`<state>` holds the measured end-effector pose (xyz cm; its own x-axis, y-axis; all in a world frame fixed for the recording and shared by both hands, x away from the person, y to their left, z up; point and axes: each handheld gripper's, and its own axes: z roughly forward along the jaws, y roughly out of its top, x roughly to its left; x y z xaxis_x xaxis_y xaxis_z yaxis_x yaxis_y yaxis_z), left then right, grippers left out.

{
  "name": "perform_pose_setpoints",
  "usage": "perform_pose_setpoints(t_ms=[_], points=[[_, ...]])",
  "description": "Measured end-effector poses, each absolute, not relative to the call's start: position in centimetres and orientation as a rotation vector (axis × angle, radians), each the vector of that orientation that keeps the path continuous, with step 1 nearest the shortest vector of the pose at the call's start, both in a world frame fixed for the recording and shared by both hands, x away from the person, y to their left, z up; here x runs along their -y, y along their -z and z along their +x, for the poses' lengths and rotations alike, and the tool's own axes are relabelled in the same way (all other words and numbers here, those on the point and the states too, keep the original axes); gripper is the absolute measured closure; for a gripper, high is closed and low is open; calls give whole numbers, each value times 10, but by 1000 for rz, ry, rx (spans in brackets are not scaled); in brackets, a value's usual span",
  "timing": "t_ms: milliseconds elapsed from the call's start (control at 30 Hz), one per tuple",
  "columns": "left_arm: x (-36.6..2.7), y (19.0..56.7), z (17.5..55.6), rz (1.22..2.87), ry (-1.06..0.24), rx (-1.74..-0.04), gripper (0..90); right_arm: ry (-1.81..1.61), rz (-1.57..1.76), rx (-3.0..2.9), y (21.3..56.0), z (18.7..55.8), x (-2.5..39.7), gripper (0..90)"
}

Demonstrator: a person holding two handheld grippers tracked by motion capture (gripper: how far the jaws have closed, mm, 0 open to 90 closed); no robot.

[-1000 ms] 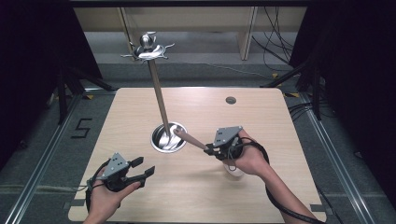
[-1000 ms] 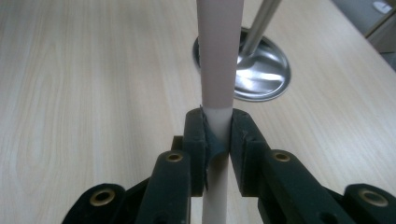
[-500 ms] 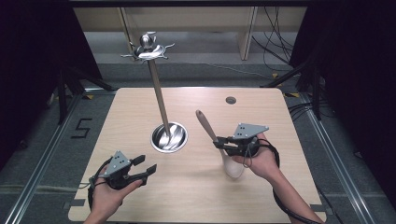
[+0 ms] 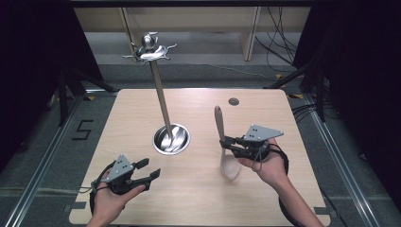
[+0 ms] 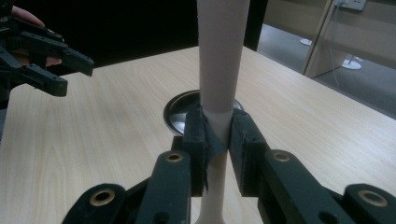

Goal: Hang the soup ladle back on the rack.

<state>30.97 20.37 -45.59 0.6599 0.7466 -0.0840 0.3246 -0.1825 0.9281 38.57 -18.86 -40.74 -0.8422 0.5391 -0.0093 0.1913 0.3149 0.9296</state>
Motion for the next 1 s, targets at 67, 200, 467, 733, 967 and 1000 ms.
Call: perform_pose_setpoints(t_ms=[67,200,467,733,967,1000], points=[[-202,453,308,1769,-480,-862,377,-1531,626,-2274,405,384,189,784],[-197,445,313,1742,-478,-856,328,-1555,667,-2267,403,379,184,784],[-176,410,333,1680,-490,-756,322,-1580,734,-2232,400,369,171,783],[-145,381,342,1683,-434,-654,392,-1542,770,-2168,395,358,163,783],[-112,363,350,1696,-376,-598,444,-1545,811,-2204,398,357,156,782],[-107,361,352,1696,-369,-592,451,-1531,815,-2192,399,356,156,782]])
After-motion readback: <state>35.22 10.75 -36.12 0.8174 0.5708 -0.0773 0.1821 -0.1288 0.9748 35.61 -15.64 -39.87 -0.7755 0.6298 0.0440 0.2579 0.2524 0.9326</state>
